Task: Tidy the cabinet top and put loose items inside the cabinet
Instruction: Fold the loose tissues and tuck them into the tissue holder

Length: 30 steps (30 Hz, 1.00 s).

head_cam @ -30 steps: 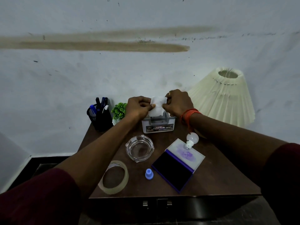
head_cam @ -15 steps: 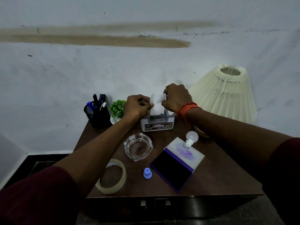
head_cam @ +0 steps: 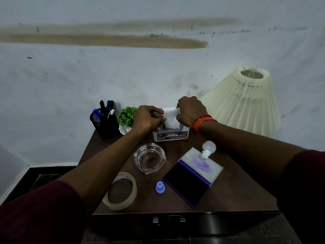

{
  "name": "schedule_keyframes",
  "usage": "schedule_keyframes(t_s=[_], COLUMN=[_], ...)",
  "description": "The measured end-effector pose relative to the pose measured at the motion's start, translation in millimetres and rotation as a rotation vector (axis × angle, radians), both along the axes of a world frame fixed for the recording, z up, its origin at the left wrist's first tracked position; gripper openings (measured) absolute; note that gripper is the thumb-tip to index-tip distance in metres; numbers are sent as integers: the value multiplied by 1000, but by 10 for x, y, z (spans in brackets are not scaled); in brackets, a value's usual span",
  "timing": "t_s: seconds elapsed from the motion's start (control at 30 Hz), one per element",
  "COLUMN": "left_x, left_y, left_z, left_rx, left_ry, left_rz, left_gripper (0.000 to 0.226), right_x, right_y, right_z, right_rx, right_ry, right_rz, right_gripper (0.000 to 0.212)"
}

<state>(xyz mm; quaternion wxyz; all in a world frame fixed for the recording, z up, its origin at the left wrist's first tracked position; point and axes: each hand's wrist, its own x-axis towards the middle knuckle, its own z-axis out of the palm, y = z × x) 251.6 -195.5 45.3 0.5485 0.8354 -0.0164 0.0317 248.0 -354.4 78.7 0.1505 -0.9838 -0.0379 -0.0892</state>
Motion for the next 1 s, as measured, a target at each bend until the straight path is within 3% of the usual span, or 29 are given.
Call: schedule_keyframes(t_s=[0.37, 0.67, 0.83, 0.93, 1.0], left_x=[-41, -155, -287, -431, -514], left_y=[18, 67, 108, 74, 22], left_z=[-19, 1, -25, -71, -103], left_rx=[105, 50, 57, -22, -149], left_ry=[-78, -103, -158, -74, 44], left_rz=[0, 24, 112, 141, 155], left_gripper=[26, 26, 14, 10, 20], right_x=[20, -87, -284, -478, -565], right_y=[33, 32, 24, 46, 62], right_z=[-77, -68, -93, -201, -383], right_rx=[-53, 29, 134, 220, 328], right_ry=[-7, -58, -83, -81, 22], right_rz=[13, 26, 27, 9, -20], right_gripper=[36, 27, 25, 20, 16])
